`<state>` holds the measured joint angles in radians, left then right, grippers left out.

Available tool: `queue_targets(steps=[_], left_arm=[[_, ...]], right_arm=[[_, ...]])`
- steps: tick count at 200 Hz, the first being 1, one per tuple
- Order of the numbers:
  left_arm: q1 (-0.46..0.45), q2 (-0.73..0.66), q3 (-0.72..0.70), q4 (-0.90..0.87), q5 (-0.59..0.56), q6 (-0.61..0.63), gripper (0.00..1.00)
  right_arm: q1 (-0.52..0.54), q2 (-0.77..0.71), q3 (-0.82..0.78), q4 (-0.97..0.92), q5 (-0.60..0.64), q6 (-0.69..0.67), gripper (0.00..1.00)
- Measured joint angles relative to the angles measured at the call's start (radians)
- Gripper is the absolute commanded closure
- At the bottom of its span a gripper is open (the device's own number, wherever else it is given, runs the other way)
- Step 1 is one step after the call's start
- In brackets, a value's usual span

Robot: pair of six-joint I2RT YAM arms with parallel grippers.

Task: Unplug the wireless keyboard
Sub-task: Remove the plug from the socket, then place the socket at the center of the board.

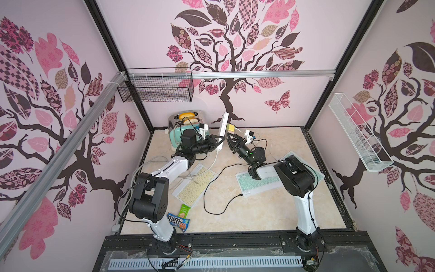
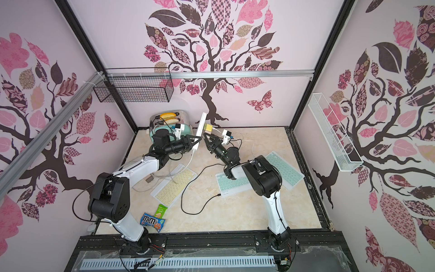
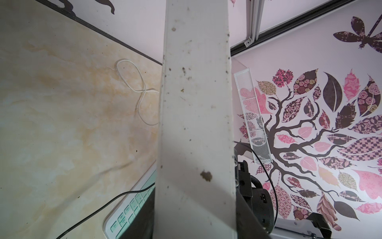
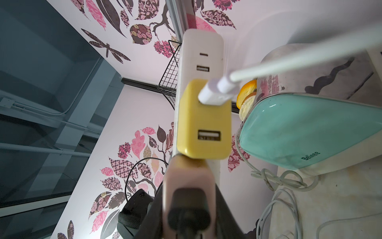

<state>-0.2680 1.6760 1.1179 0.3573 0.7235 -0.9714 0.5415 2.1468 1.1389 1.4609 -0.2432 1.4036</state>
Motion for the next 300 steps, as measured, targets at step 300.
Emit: queue_targets(steps=[300], left_arm=[[-0.063, -0.097, -0.183, 0.465, -0.389, -0.154, 1.00]], right_arm=[[-0.110, -0.018, -0.051, -0.047, 0.293, 0.008, 1.00]])
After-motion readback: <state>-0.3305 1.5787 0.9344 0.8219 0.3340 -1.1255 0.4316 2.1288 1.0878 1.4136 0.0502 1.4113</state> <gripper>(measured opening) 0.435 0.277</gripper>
